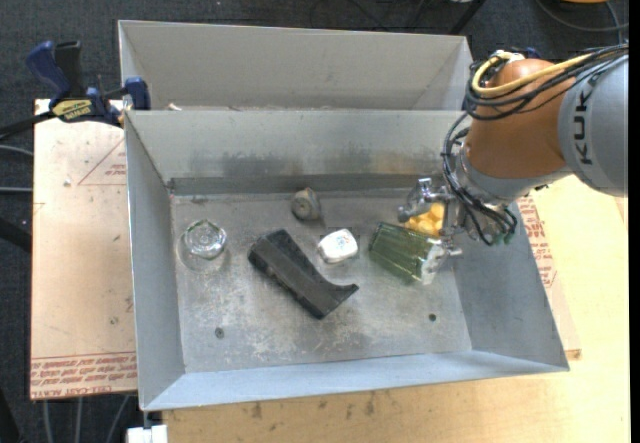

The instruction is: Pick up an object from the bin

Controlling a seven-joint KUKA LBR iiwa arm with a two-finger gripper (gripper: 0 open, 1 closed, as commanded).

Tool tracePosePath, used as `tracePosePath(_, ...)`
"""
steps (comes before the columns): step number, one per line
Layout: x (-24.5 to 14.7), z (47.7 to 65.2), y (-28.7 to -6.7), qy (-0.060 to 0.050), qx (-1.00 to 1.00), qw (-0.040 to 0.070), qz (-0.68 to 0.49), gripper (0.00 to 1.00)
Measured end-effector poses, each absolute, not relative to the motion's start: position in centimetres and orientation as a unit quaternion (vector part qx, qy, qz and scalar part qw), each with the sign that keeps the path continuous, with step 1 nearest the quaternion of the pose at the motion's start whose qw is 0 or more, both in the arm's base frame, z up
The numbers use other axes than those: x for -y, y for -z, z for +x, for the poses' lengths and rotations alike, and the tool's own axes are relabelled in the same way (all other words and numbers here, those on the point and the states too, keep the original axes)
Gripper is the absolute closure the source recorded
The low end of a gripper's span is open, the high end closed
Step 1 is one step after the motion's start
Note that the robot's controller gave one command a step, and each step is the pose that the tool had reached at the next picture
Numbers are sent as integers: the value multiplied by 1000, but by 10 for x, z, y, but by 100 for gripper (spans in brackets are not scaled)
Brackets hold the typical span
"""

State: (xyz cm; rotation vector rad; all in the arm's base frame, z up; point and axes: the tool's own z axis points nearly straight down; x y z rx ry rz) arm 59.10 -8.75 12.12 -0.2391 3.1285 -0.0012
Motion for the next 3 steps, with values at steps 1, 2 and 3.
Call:
tracePosePath(1, 82, 553, -89, 8, -988, 26, -151, 100)
tracePosePath(2, 82, 553, -89, 8, -988, 27, -151, 100)
tracePosePath(3, 82, 556, -90, 6, -988, 21, -152, 100)
